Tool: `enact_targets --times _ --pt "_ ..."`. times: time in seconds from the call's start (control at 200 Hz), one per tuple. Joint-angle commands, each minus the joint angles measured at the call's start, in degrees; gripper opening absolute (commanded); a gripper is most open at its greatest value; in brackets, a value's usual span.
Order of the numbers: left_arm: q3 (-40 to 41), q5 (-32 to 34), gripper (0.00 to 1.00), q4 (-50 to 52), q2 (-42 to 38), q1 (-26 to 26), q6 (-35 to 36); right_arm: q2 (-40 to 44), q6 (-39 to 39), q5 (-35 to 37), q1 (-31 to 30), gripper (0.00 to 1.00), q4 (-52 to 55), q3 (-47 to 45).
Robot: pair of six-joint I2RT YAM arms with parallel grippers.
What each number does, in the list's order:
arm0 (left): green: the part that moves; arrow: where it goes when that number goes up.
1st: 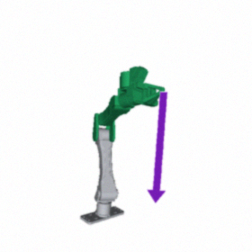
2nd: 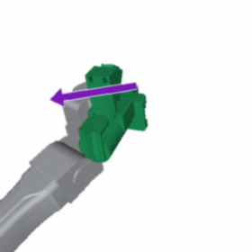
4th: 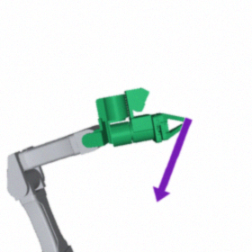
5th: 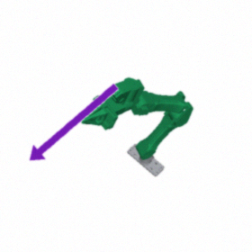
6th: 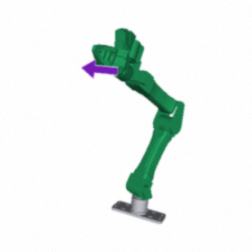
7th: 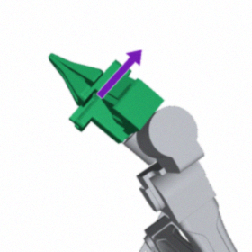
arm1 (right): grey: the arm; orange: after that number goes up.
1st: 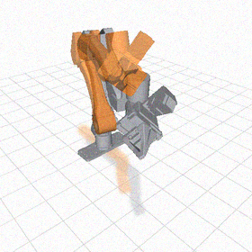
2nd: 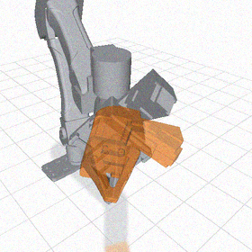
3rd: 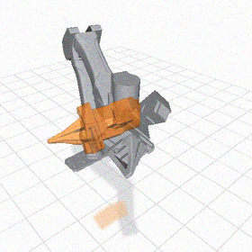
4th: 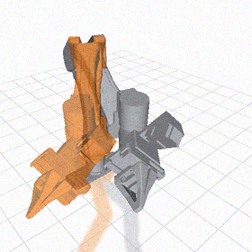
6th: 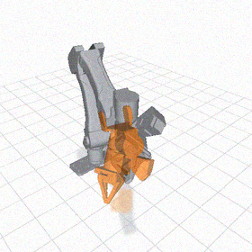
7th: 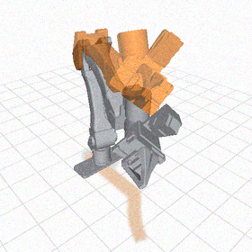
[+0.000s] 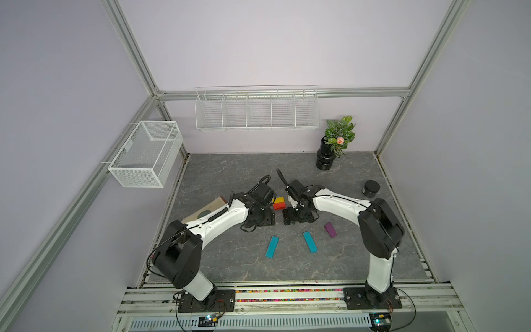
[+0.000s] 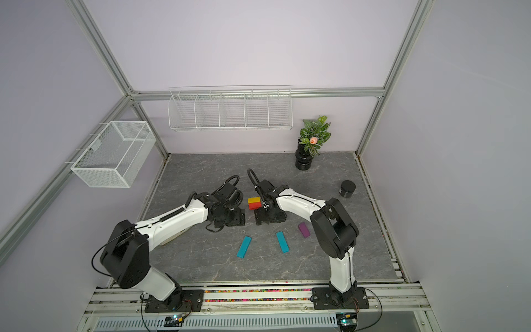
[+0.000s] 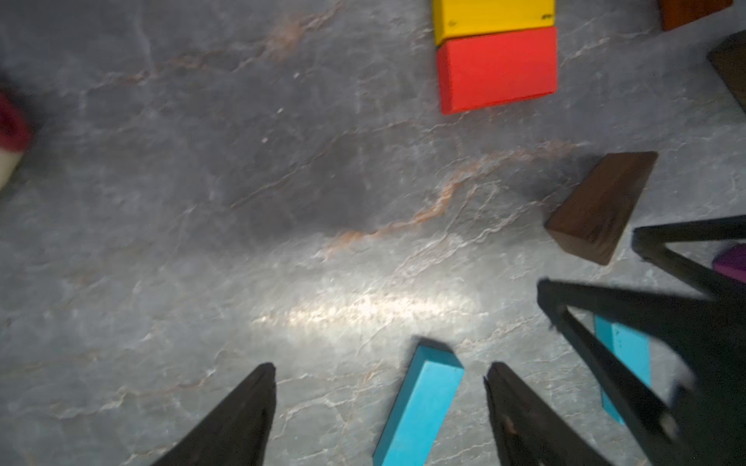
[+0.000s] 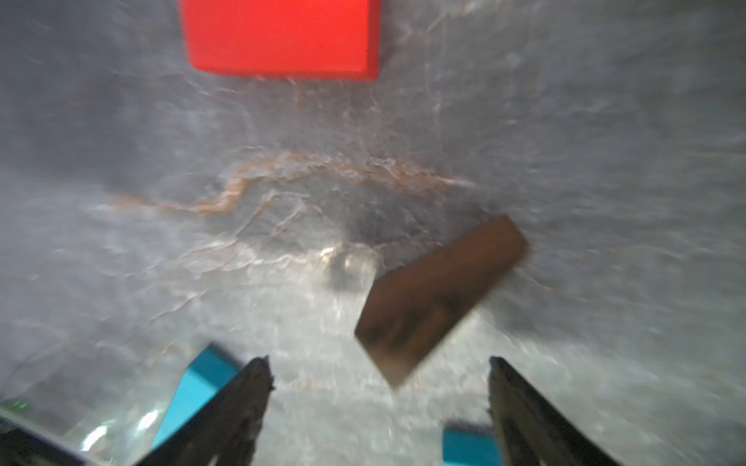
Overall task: Assemble a small pinwheel with building blocks
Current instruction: Move the building block to the center of the board, then pick up the building block from the center of the board.
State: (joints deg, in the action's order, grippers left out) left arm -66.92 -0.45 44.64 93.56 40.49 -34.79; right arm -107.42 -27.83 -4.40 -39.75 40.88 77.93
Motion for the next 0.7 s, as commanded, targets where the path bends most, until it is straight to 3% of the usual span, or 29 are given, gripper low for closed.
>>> enact_targets --times 0.0,0.17,0.455,0.695 --pt "-6.2 -1.6 0.84 0.5 4.6 -0.2 4.7 7.4 -0.9 -1.1 3.7 0.93 0.4 -1.2" --pt "-17.4 -2.2 0.84 4.1 13.6 1.5 9.6 13.9 1.7 1.1 10.4 0.95 4.0 -3.5" --pt "-37.2 -1.2 0.82 13.7 29.6 8.0 15.3 21.7 2.9 -1.9 20.8 0.95 3.1 -11.1" --pt "-39.6 1.7 0.69 14.7 33.6 8.7 13.3 24.9 4.2 -3.7 24.6 0.95 3.2 -14.1"
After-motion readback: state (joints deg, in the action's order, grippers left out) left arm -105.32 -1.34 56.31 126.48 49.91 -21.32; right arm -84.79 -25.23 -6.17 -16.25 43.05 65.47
